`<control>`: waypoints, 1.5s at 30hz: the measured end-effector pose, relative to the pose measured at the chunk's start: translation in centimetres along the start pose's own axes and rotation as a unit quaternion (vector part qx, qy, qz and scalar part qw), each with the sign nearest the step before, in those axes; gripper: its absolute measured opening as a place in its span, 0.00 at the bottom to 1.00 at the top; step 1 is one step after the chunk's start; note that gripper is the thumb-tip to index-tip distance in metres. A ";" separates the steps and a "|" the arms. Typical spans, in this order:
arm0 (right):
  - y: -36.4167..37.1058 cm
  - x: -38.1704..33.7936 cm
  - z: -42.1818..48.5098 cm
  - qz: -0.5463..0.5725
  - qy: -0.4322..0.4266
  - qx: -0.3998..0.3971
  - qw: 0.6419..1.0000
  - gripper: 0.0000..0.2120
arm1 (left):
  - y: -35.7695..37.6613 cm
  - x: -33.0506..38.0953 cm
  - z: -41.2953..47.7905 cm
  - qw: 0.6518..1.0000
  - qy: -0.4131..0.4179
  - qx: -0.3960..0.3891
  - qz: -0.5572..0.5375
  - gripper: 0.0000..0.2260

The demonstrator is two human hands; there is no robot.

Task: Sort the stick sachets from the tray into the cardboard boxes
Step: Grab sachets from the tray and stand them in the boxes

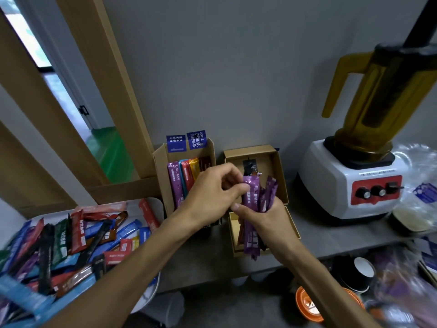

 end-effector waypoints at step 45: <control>1.7 -0.1 1.4 0.008 -0.021 -0.064 0.998 0.12 | -0.7 3.6 1.5 0.963 0.102 -0.077 0.237 0.13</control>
Point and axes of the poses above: each hand's wrist, its own z-axis towards the middle knuckle, its own y-axis out of the palm, x = y × z, the point moved 10 cm from there along z, towards the middle knuckle, and after that the axes turned 6 degrees about x, right-handed, at the moved point
